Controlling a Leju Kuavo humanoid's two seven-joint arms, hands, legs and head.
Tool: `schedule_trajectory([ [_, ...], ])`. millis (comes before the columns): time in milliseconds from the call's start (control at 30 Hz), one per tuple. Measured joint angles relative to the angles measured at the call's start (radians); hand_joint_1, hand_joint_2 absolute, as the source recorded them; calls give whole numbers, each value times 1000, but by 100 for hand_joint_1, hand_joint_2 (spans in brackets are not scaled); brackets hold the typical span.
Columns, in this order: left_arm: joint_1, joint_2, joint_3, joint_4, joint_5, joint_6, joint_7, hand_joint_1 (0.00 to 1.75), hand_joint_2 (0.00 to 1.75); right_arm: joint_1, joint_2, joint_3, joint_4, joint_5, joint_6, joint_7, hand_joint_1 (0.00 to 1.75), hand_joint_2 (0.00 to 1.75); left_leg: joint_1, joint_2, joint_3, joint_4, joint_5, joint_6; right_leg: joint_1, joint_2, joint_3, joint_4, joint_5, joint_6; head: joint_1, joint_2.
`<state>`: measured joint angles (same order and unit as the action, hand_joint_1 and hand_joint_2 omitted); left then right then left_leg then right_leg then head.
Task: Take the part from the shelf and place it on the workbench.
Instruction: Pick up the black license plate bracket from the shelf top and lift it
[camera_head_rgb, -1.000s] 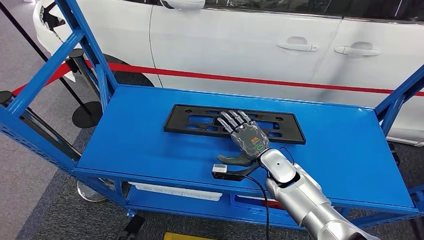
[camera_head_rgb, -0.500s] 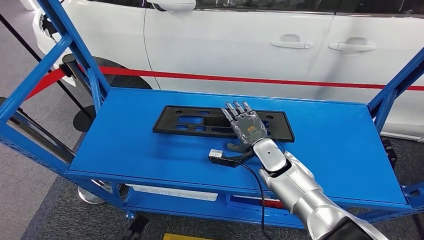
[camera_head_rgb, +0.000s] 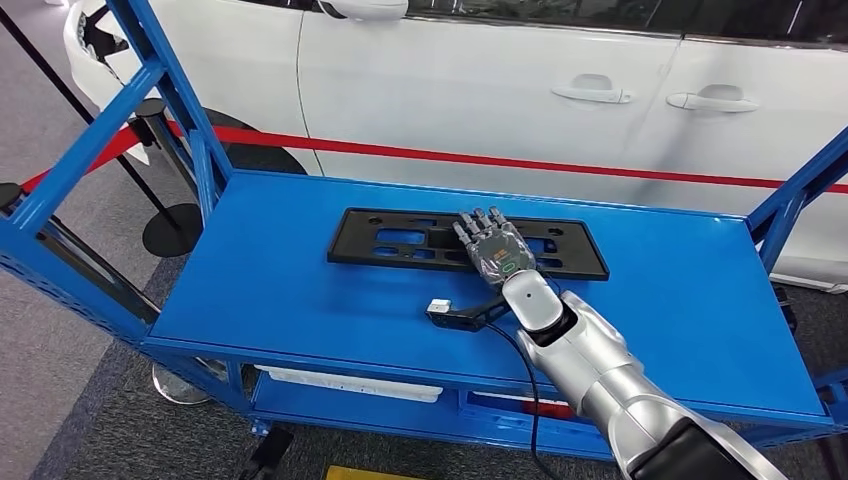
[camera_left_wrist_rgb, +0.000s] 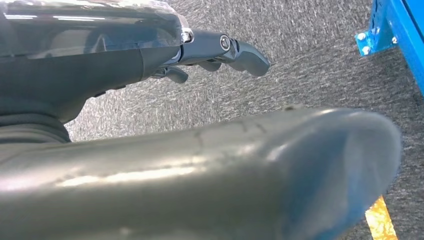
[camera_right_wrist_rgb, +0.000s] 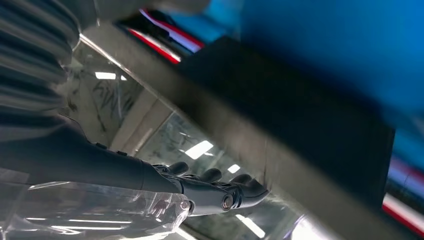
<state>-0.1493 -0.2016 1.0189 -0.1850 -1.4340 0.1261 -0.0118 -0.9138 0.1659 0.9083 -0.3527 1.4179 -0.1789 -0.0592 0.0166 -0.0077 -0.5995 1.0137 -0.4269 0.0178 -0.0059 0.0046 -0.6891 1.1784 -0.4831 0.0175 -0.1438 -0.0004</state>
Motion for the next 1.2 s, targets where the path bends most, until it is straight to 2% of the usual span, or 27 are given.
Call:
schedule_trajectory([
  [67, -2, -1, 0, 0, 0, 0, 1, 0, 0, -10, 5, 7, 7, 10, 39, -14, 165, 175, -3, 0, -1, 3, -3, -6, 5, 0, 60, -125, 46, -9, 0, 0],
  [100, -3, -2, 0, 0, 0, 0, 2, 0, 0, -15, 7, 9, 10, 12, 53, -20, 167, 175, -4, 0, -2, 3, -4, -11, 8, 1, 73, -154, 52, -13, 0, 0],
  [167, -4, -2, 0, 0, 0, 0, 4, 0, 0, -19, 10, 13, 17, 15, 68, -28, 172, 175, -5, 0, -1, 0, -3, -21, 10, 1, 75, -162, 51, -20, 0, 0],
  [233, -4, -2, 0, 0, 0, -1, 4, 0, 0, -23, 13, 17, 23, 17, 80, -34, 175, 175, -4, 1, -4, 11, -15, -32, 4, 0, 78, -169, 55, -31, 0, 0],
  [267, -5, -2, 0, 0, 0, -1, 4, 0, 0, -27, 15, 19, 25, 17, 89, -36, 175, 175, -4, 1, -16, 40, -35, -37, 1, 0, 80, -173, 57, -36, 0, 0],
  [300, -6, -2, 0, 0, 0, -2, 4, 0, 0, -30, 18, 21, 27, 17, 99, -39, 175, 175, -3, 2, -39, 92, -65, -41, 0, -1, 82, -175, 58, -40, 0, 0],
  [367, -8, -2, 0, 0, 0, -4, 4, 0, 0, -36, 20, 22, 32, 17, 117, -44, 175, 175, -3, 2, -104, 233, -128, -48, 1, -3, 82, -174, 57, -43, 0, 0],
  [400, -8, -1, 0, 0, 0, -5, 4, 0, 0, -37, 21, 22, 34, 17, 125, -47, 175, 175, -3, 2, -128, 282, -141, -50, 2, -3, 83, -174, 57, -44, 0, 0],
  [433, -7, -1, 0, 0, 0, -6, 3, 0, 0, -39, 21, 23, 35, 18, 133, -50, 175, 175, -3, 2, -134, 293, -133, -51, 2, -3, 84, -174, 56, -44, 0, 0],
  [467, -8, -1, 0, 0, 0, -6, 2, 0, 0, -41, 21, 23, 37, 18, 139, -53, 175, 175, -3, 3, -121, 262, -106, -50, 2, -3, 85, -173, 55, -43, 0, 0],
  [533, -10, -1, 0, 0, -1, -7, 0, 0, 0, -48, 21, 23, 39, 17, 147, -58, 175, 175, -3, 3, -54, 122, -35, -46, 3, -2, 89, -169, 51, -39, 0, 0],
  [567, -13, -1, 0, 0, -1, -8, -1, 0, 0, -50, 20, 23, 39, 17, 149, -61, 175, 175, -4, 4, -24, 59, -13, -41, 5, -1, 88, -167, 48, -35, 0, 0],
  [600, -14, -1, 0, 0, -2, -9, -1, 0, 0, -52, 20, 23, 40, 15, 150, -63, 175, 175, -5, 3, -6, 20, -4, -36, 8, 0, 87, -165, 48, -31, 0, 0],
  [700, -15, -1, 0, 0, -1, -14, -3, 0, 0, -54, 16, 17, 41, -25, 129, -79, 175, 175, -5, 3, 1, 1, -2, -17, 10, 1, 84, -164, 49, -17, 0, 0],
  [767, -16, -1, 0, 0, 0, -15, -4, 0, 0, -56, 12, -1, 40, -75, 101, -103, 175, 175, -3, 5, 2, -5, 3, -5, 7, 1, 70, -133, 24, -6, 0, 0],
  [800, -17, -1, 0, 0, 1, -16, -5, 0, 0, -57, 10, -11, 40, -94, 90, -112, 175, 175, -2, 6, 2, -7, 5, 0, 5, 0, 49, -87, -3, 0, 0, 0],
  [867, -17, -1, 0, 0, 1, -17, -6, 0, 0, -58, 7, -28, 39, -110, 81, -122, 175, 175, -2, 6, -1, -7, 6, 4, 2, 0, -15, 48, -67, 7, 0, 0],
  [900, -17, -1, 0, 0, 1, -17, -6, 0, 0, -57, 5, -33, 39, -111, 80, -124, 175, 175, -3, 5, -1, -7, 6, 4, 0, 0, -42, 103, -85, 9, 0, 0],
  [933, -16, -1, 0, 0, 1, -17, -6, 0, 0, -56, 3, -36, 39, -112, 80, -126, 175, 175, -3, 4, -2, -6, 6, 5, 0, -1, -54, 124, -82, 10, 0, 0],
  [967, -16, -1, 0, 0, 1, -17, -6, 0, 0, -56, 2, -39, 39, -113, 80, -127, 175, 175, -3, 3, -1, -5, 6, 4, -1, -1, -45, 103, -59, 8, 0, 0],
  [1033, -17, -1, 0, 0, 1, -17, -7, 0, 0, -57, 1, -46, 39, -116, 79, -129, 175, 175, -3, 1, 0, -3, 4, 2, 1, -1, 19, -32, 12, 0, 0, 0],
  [1067, -17, -1, 0, 0, 2, -17, -7, 0, 0, -58, 1, -49, 38, -121, 76, -132, 175, 175, -4, 0, -1, -2, 3, -1, 4, -1, 51, -98, 36, -6, 0, 0],
  [1100, -17, -1, 0, 0, 4, -17, -8, 0, 0, -59, 1, -54, 36, -133, 67, -139, 175, 175, -5, 0, -2, -1, 3, -6, 7, -1, 71, -143, 49, -11, 0, 0],
  [1167, -15, -1, 0, 0, 8, -16, -18, 0, 0, -57, -1, -75, 27, -191, 25, -179, 175, 175, -6, 0, -5, -1, 3, -16, 13, 0, 79, -164, 51, -17, 0, 0],
  [1200, -14, -2, 0, 0, 10, -15, -26, 0, 44, -56, -2, -95, 16, -234, -2, -210, 175, 175, -6, 0, -7, -2, 2, -22, 10, 1, 78, -166, 53, -22, 0, 0],
])
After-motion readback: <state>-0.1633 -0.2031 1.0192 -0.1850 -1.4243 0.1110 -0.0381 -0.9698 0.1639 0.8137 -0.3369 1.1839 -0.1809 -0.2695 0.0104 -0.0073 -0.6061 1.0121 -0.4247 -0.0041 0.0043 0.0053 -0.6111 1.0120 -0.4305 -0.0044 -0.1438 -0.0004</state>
